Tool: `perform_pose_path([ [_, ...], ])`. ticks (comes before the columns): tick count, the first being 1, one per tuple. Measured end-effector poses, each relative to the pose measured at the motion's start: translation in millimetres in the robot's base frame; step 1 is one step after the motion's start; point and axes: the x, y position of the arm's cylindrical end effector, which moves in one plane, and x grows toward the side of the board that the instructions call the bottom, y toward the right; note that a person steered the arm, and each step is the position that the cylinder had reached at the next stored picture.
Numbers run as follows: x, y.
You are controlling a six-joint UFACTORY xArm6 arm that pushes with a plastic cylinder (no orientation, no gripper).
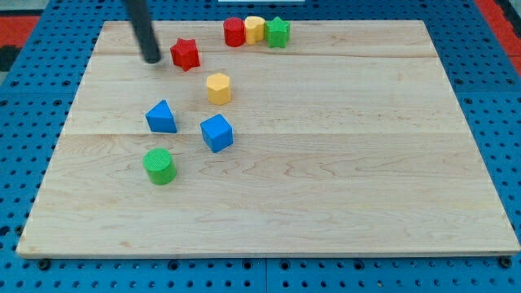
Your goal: Move the yellow hexagon left to the red star
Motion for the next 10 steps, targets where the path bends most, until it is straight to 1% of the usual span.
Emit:
perform_pose_path([
  [1, 0, 81],
  [2, 5, 112],
  [3, 32, 172],
  [4, 74, 139],
  [5, 109, 92],
  [6, 73, 58],
  [7, 27, 55],
  [8, 26, 36],
  [9, 25, -4],
  [10, 6, 26],
])
